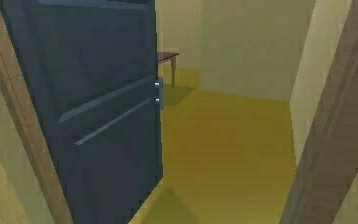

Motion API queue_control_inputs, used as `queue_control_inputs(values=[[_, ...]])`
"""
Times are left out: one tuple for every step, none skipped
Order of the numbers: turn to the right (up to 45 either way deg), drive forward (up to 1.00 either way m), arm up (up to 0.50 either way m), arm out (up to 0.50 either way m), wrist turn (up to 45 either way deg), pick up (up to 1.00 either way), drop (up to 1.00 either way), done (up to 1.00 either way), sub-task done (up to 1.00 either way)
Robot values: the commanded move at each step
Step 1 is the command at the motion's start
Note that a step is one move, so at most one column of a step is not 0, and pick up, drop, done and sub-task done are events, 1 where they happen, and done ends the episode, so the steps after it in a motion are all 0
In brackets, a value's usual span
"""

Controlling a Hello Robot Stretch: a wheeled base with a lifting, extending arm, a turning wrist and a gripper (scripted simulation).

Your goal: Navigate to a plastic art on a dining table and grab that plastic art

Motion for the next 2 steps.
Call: queue_control_inputs(values=[[6.0,0.0,0.0,0.0,0.0,0.0,0.0,0.0,0.0],[3.0,0.0,0.0,0.0,0.0,0.0,0.0,0.0,0.0]])
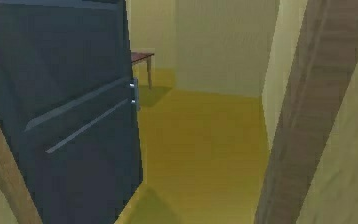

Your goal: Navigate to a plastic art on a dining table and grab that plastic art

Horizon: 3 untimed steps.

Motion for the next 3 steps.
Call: queue_control_inputs(values=[[45.0,0.0,0.0,0.0,0.0,0.0,0.0,0.0,0.0],[15.0,0.0,0.0,0.0,0.0,0.0,0.0,0.0,0.0],[3.0,0.0,0.0,0.0,0.0,0.0,0.0,0.0,0.0]])
